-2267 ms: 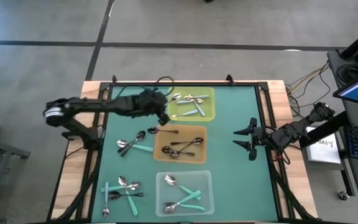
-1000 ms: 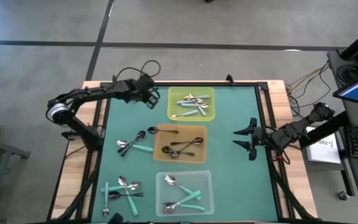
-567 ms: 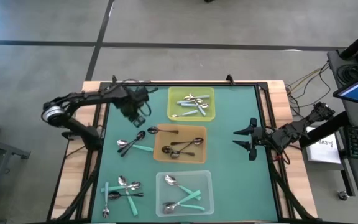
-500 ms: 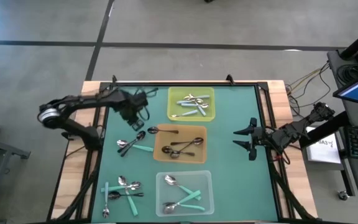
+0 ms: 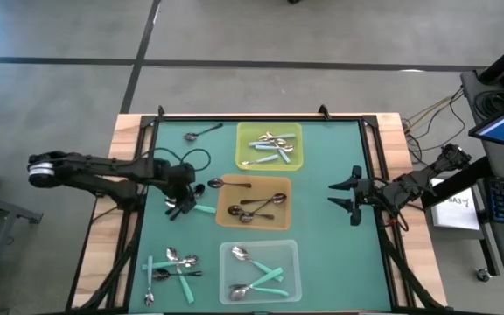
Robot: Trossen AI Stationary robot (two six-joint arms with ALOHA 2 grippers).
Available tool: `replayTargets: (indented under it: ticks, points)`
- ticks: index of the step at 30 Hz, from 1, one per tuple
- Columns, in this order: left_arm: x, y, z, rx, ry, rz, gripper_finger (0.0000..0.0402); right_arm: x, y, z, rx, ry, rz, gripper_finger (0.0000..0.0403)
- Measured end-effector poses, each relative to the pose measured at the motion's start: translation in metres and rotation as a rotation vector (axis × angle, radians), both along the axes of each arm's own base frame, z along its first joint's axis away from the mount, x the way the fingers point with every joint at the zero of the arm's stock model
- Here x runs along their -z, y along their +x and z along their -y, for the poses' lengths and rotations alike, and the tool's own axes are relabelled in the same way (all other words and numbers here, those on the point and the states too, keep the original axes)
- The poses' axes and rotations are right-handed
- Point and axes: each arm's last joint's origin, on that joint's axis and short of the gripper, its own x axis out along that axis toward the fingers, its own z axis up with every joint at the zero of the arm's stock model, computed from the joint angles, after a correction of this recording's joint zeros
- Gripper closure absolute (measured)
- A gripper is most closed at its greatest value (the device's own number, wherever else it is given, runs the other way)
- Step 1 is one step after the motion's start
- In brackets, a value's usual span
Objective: Sort silverware by color (type)
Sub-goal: Put the black spoon into the orange bin
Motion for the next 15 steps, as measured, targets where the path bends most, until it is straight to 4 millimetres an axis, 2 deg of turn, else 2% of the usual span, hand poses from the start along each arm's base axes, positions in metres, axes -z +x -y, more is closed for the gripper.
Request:
replayTargets:
  ticks: [4,15]
  points:
    - [0.01,-0.006,0.001,-0.039,0.013,-0.054,0.0322,0.0,0.0,0.0,0.0,0.0,0.0,0.0218]
    - [0.018,-0.005,-0.003,-0.05,0.134,-0.126,0.0322,0.0,0.0,0.0,0.0,0.0,0.0,0.0218]
